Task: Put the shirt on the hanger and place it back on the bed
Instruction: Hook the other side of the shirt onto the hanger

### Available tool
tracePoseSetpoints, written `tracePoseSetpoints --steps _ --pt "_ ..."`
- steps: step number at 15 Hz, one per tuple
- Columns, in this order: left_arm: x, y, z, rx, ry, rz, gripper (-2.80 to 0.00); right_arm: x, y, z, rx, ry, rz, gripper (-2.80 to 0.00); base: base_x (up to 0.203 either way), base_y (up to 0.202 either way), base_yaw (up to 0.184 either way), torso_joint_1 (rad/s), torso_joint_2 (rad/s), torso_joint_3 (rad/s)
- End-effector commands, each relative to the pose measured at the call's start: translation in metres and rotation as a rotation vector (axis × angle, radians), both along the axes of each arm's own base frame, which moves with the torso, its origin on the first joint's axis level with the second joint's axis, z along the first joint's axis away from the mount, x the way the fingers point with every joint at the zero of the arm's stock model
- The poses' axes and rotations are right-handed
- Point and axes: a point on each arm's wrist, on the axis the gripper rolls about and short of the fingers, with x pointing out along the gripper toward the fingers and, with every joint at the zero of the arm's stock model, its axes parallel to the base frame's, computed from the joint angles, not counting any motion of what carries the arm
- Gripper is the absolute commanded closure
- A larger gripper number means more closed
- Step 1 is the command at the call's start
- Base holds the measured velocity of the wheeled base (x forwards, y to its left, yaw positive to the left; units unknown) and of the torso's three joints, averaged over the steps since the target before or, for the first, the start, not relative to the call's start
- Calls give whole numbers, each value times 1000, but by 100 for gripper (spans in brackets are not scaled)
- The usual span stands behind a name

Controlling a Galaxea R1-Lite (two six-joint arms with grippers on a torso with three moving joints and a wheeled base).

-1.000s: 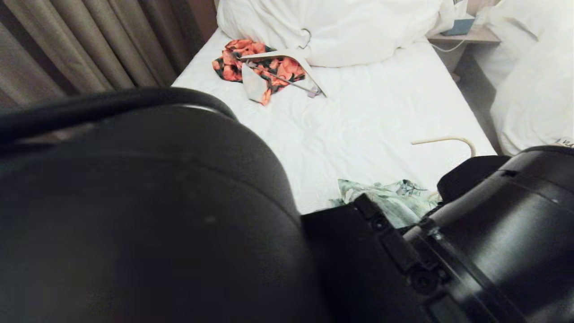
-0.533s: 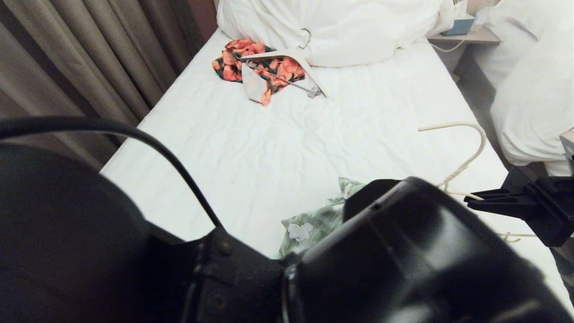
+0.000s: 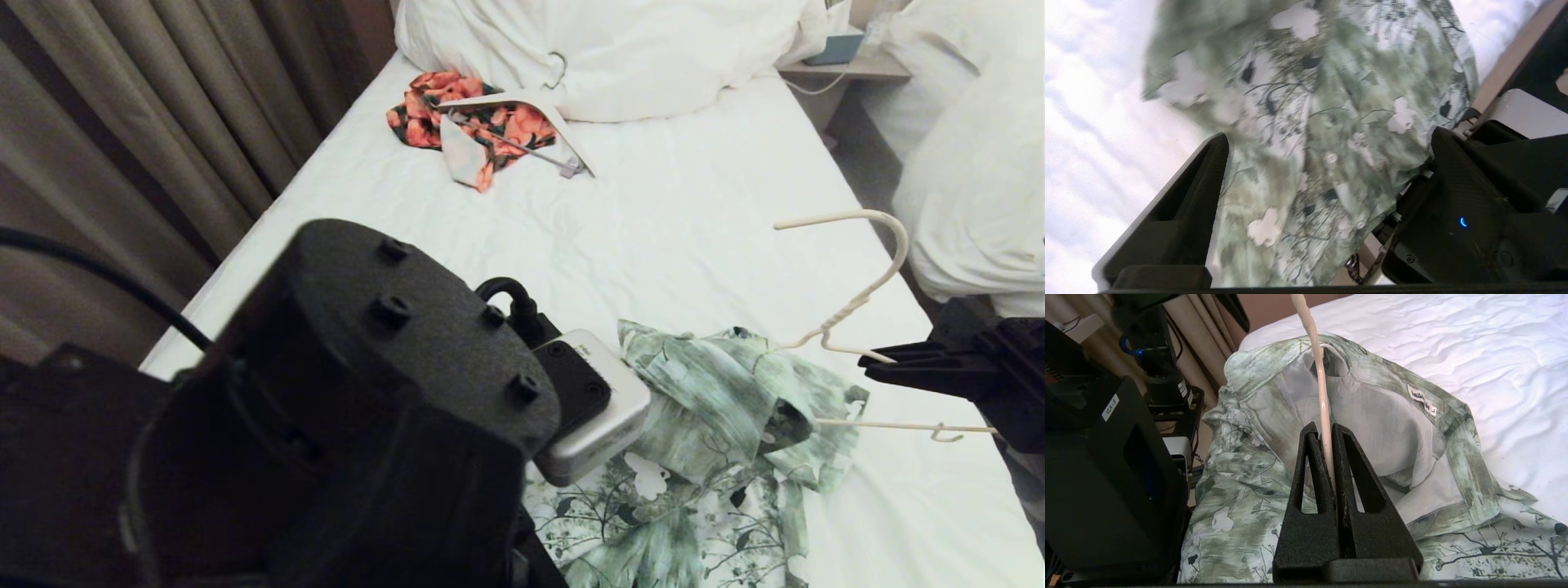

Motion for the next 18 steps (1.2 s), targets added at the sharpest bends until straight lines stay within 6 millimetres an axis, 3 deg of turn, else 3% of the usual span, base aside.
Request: tracePoseSetpoints --steps 1,8,13,18 --pt "-1 15 6 -24 -9 18 0 -3 1 3 3 -17 7 0 0 0 0 0 0 0" --pt "11 21 -1 -116 -43 72 0 -4 1 5 3 -23 9 0 0 0 0 0 0 0" --pt "35 12 -1 -310 -136 25 0 -2 7 5 3 -25 34 0 0 0 0 0 0 0" --pt "65 -17 -27 -405 -198 -3 0 1 6 20 -1 -56 33 0 0 0 0 0 0 0"
